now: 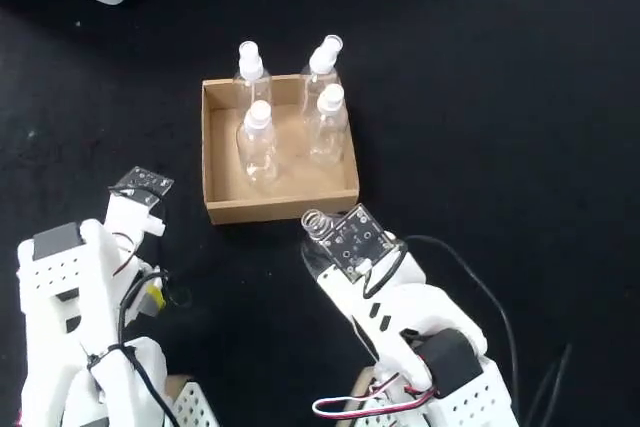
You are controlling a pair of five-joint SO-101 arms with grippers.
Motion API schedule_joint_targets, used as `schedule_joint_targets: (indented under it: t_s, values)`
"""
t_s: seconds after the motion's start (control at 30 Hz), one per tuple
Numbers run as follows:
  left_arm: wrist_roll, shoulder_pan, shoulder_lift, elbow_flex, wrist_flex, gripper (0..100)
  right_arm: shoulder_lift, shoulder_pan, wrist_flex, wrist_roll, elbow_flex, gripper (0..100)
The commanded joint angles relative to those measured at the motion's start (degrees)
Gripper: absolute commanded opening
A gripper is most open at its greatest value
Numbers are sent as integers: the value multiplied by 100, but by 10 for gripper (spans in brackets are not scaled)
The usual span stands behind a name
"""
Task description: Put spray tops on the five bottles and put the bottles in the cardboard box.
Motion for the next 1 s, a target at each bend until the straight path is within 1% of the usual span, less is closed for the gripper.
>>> schedule_joint_targets:
  t_s: [0.0, 0.2, 0.33, 0.4, 0.47, 0.6, 0.83, 0.9, 0.97]
  values:
    - [26, 57, 9, -4, -167, 200, -110, 176, -132, 0, -66, 11]
    - [62, 295, 9, 207, -202, 195, -110, 176, -132, 0, -66, 11]
    - [70, 356, 9, 585, -730, 195, -110, 176, -132, 0, -66, 11]
    - [70, 347, 9, 708, -862, 195, -110, 176, -132, 0, -66, 11]
    - [70, 338, 0, 752, -853, 191, -110, 176, -132, 0, -66, 11]
    - [70, 338, 0, 760, -853, 130, -110, 176, -132, 0, -66, 11]
    - [70, 330, -70, 734, -835, 58, -110, 176, -123, 0, -75, 11]
    - [53, 321, -70, 673, -659, 31, -110, 176, -123, 0, -75, 11]
    - [44, 321, -70, 558, -343, 28, -110, 176, -123, 0, -75, 11]
